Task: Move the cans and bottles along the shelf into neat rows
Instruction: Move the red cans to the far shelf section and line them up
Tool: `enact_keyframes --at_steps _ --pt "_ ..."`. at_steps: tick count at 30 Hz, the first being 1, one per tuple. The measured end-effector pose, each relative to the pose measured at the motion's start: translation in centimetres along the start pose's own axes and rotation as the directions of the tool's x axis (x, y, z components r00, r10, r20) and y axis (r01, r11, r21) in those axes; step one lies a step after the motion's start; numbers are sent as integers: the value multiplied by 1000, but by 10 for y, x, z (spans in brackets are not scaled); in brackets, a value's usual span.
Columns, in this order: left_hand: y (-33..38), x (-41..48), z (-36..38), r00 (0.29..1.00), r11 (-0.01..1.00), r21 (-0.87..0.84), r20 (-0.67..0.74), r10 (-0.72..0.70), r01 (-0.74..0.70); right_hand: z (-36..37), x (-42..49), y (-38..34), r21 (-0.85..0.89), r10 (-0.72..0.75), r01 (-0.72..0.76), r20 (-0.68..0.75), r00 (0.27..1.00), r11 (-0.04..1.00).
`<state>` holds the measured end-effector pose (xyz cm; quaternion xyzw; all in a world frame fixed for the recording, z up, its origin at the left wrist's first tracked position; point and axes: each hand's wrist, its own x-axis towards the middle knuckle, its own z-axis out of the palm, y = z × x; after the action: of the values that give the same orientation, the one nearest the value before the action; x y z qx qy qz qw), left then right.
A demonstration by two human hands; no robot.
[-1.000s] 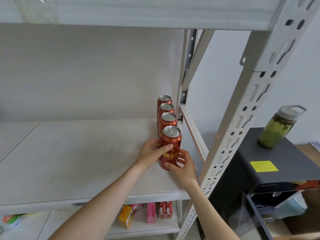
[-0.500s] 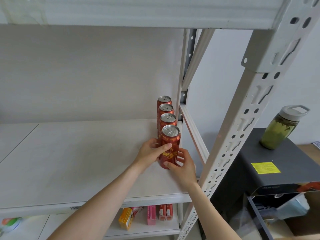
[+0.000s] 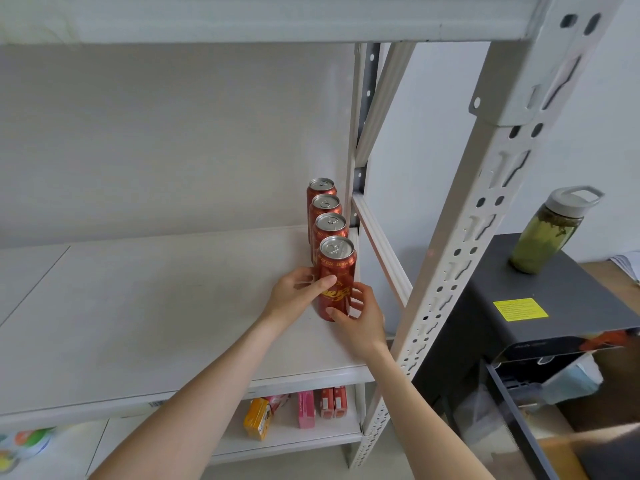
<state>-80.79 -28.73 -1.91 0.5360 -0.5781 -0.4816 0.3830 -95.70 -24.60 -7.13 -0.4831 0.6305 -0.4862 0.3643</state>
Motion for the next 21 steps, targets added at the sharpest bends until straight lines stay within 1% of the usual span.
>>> enact_keyframes --at_steps 2,4,7,10,13,15,18,21 --pt "-1 -7 -6 999 995 98 -32 28 -25 3 -6 -1 -41 11 -12 -32 999 999" --pt "-7 -15 -17 989 963 257 -94 111 -84 5 -15 -4 -121 -16 8 -65 998 993" --pt "-22 -27 -41 960 828 541 -123 253 -149 11 -33 -12 -252 -91 64 -98 991 966" --pt "-36 -44 -64 943 680 718 -106 317 -148 17 -49 -21 -427 -166 103 -114 979 899" --pt "-44 -64 -86 910 525 826 -34 413 -207 25 -65 -30 -602 -219 103 -122 968 792" --pt "-49 -77 -103 887 420 878 9 462 -228 36 -78 -34 -681 -230 98 -107 967 726" --pt "-58 -102 -129 916 323 926 57 397 -197 58 -100 -41 -753 -232 124 -38 972 647" --pt "-71 -129 -161 928 268 948 63 368 -170 85 -123 -51 -807 -252 183 44 967 561"
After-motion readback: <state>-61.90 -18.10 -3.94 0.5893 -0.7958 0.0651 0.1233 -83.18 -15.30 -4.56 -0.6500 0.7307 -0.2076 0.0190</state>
